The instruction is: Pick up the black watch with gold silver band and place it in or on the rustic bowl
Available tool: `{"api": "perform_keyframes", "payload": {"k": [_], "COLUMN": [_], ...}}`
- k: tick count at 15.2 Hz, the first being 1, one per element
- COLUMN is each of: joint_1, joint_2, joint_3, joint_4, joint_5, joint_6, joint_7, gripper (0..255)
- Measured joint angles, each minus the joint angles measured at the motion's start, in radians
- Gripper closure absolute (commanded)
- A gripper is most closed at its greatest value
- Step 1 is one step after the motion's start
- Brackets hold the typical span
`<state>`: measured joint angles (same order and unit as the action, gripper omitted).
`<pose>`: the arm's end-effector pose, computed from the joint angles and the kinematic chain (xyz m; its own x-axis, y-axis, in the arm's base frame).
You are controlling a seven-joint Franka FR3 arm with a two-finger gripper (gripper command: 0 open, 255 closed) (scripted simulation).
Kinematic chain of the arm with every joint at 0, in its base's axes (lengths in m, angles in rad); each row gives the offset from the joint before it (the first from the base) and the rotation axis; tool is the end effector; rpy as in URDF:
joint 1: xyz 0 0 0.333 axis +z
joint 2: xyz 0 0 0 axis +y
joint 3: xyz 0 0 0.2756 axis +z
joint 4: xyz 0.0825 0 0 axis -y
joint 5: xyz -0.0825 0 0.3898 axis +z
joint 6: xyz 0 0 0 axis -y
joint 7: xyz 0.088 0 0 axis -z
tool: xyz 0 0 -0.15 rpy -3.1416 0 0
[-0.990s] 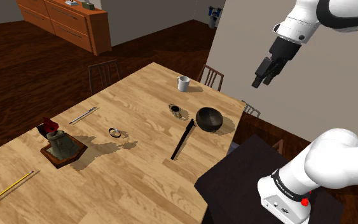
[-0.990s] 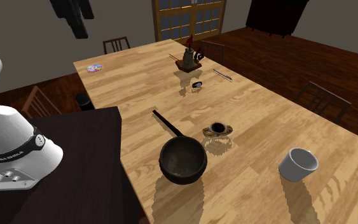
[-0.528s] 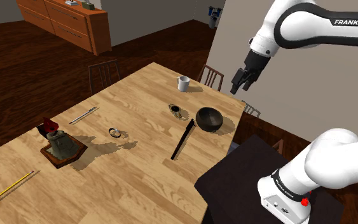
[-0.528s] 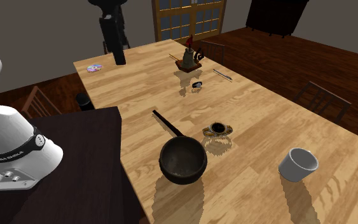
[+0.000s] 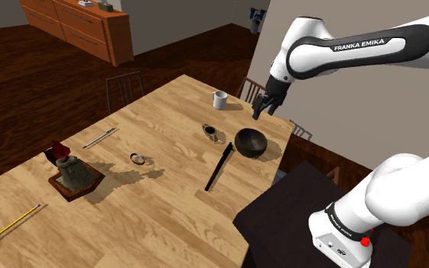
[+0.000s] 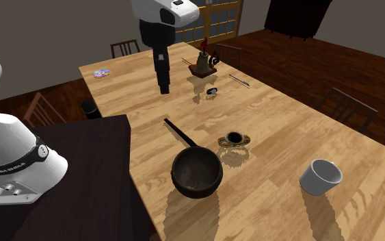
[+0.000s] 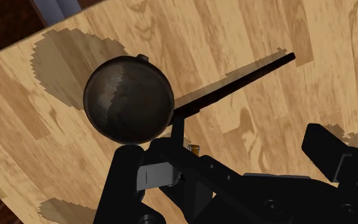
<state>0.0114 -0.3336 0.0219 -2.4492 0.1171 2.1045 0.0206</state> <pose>0.4499 0.0243 0.3384 0.9987 -0.0480 -0.0156 -0.0492 -0.9945 -0.0925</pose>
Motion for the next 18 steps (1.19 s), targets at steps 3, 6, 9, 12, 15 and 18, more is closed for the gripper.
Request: {"api": "perform_keyframes", "payload": {"k": [3, 6, 9, 12, 15, 18], "joint_1": [-0.001, 0.0, 0.002, 0.003, 0.01, 0.017], "joint_2": [0.126, 0.234, 0.352, 0.48, 0.598, 0.712], "joint_3": [0.007, 0.013, 0.017, 0.016, 0.013, 0.006], "joint_4": [0.051, 0.09, 0.135, 0.211, 0.291, 0.384], "joint_5": [-0.008, -0.019, -0.032, -0.049, -0.067, -0.083], "joint_6": [0.078, 0.149, 0.223, 0.277, 0.316, 0.338], "joint_7": [0.008, 0.021, 0.034, 0.048, 0.066, 0.082], "gripper": [0, 0, 0, 0, 0, 0]}}
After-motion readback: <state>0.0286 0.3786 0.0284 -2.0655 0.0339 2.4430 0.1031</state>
